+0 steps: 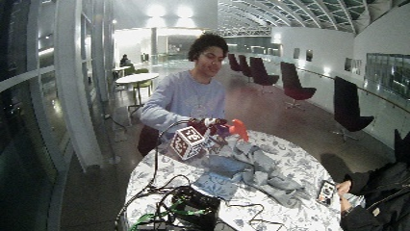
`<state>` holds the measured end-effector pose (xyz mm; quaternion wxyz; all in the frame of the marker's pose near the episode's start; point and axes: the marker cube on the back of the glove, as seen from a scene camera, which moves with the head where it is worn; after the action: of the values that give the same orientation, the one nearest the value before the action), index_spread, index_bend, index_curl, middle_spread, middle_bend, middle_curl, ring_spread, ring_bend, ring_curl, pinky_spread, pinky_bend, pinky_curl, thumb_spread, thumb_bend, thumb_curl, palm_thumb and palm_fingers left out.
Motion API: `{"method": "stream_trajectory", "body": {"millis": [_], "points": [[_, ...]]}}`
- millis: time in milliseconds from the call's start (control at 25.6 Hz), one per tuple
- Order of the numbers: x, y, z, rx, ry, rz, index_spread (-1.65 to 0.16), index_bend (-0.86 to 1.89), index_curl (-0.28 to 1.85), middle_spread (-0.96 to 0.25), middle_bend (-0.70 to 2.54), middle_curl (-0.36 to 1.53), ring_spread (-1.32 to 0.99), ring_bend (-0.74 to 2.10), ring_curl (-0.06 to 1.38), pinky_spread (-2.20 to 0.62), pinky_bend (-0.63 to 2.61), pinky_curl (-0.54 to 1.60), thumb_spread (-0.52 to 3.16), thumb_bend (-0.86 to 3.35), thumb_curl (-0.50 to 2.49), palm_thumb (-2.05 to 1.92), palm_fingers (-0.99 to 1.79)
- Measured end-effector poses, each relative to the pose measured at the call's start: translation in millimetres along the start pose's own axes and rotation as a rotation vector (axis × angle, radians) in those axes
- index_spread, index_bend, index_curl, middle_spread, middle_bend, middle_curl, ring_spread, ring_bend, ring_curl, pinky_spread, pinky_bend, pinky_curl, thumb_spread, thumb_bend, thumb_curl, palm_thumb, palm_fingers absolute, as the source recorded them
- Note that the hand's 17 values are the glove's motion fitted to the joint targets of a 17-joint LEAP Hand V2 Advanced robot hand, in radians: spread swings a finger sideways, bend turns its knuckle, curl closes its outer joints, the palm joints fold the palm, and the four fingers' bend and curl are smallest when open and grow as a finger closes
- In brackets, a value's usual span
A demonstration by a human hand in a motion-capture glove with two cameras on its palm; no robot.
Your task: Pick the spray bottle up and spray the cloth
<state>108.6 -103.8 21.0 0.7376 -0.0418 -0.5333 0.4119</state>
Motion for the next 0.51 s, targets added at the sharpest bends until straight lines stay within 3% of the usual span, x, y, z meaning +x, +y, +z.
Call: {"method": "stream_trajectory", "body": {"millis": [508], "points": [[-0.3, -6.5, 8.8, 0.002, -0.007, 0.031, -0.17, 0.06, 0.17, 0.0, 0.33, 0.46, 0.03, 0.69, 0.43, 0.21, 0.39, 0.38, 1.13, -0.02, 0.45, 0.55, 1.06]]}}
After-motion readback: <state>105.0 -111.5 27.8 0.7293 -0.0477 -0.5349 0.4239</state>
